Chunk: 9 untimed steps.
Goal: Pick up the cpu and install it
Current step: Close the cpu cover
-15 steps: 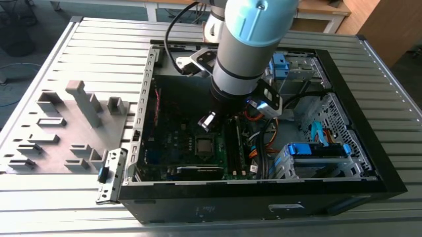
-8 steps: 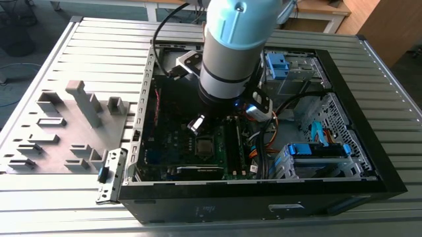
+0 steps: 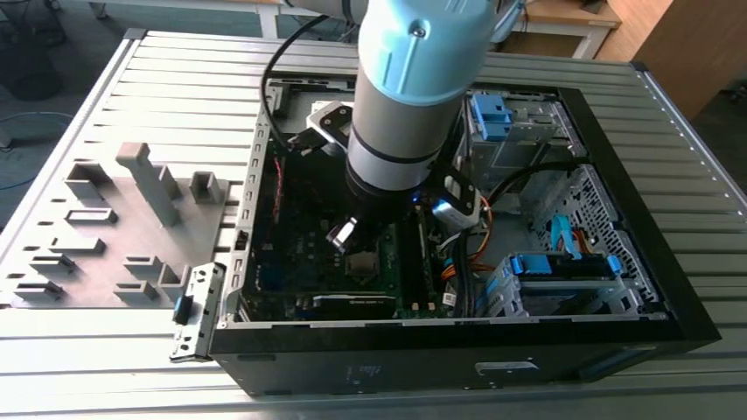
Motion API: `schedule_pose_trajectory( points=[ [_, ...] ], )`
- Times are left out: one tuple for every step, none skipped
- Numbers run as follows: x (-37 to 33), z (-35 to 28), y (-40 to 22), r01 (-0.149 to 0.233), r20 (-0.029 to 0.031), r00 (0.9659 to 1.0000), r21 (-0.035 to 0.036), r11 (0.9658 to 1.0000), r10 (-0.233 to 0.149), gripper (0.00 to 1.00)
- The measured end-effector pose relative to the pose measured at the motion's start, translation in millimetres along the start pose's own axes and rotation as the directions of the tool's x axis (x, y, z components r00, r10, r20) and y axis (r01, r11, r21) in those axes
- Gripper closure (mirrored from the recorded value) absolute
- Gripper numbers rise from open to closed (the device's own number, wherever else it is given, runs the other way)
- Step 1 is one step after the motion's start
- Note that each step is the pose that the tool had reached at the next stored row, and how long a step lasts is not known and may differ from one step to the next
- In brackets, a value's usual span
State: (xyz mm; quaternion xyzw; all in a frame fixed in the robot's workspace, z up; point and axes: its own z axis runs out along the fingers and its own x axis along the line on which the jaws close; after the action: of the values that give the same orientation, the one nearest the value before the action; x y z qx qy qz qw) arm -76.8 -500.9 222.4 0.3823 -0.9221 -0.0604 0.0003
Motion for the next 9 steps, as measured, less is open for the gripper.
schedule_pose_trajectory(
  points=[
    [0.3,-0.1,-0.1,0.000,-0.0001,1.0000,0.0000,1.0000,0.000,0.89],
    [0.3,-0.2,-0.2,0.000,0.0000,1.0000,0.0000,1.0000,0.000,0.89],
    [0.3,-0.9,-0.2,0.000,-0.0002,1.0000,0.0001,1.0000,0.000,0.89],
    [0.2,-1.4,-0.2,0.000,0.0002,1.0000,-0.0001,1.0000,0.000,0.89],
    [0.2,-1.4,-0.2,0.000,0.0004,1.0000,-0.0002,1.0000,0.000,0.89],
    [0.2,-1.4,-0.2,0.000,0.0004,1.0000,-0.0003,1.0000,0.000,0.89],
    [0.2,-1.4,-0.2,0.000,0.0004,1.0000,-0.0003,1.0000,0.000,0.89],
    [0.2,-1.4,-0.2,0.000,0.0004,1.0000,-0.0003,1.0000,0.000,0.89],
    [0.2,-1.5,-0.2,0.000,0.0002,1.0000,-0.0002,1.0000,0.000,0.89]
  ],
)
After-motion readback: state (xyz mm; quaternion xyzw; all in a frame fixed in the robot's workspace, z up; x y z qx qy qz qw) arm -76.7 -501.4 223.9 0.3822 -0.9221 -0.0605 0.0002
